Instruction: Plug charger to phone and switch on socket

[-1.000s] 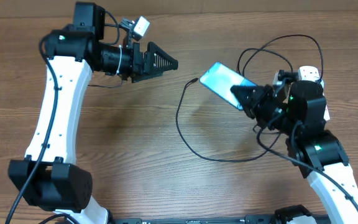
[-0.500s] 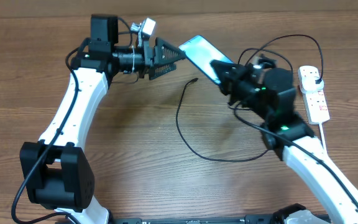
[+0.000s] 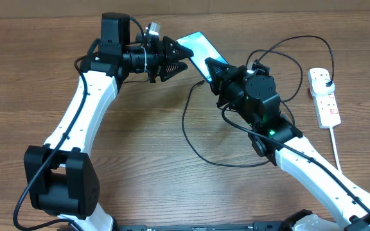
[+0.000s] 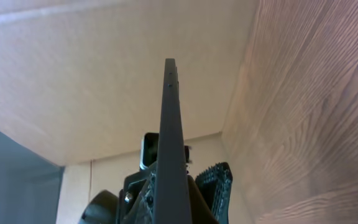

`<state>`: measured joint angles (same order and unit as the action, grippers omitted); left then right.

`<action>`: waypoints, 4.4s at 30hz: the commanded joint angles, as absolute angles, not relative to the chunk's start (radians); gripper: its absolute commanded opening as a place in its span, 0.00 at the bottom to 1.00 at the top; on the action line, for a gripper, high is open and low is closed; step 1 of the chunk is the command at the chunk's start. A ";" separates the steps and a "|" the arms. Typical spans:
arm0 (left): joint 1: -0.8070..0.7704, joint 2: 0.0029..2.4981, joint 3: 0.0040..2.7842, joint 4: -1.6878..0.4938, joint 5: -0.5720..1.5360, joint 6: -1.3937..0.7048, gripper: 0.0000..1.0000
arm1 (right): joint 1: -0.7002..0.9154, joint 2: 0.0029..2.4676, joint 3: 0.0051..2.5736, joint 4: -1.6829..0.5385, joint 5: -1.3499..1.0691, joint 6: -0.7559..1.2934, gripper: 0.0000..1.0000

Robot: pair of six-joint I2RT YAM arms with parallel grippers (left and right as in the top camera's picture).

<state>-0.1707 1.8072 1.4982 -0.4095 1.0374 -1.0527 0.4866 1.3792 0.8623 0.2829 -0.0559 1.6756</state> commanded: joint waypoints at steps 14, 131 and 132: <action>-0.180 1.812 1.497 -0.361 0.916 -1.169 0.27 | 0.544 1.409 0.878 0.329 -0.046 1.826 0.04; 0.057 1.812 1.497 -0.395 1.466 -0.845 0.04 | 0.318 2.154 1.640 -0.602 -0.393 0.995 0.35; 0.057 1.812 1.497 -0.395 1.466 -0.845 0.04 | 0.318 2.159 1.640 -0.599 -0.393 0.996 0.35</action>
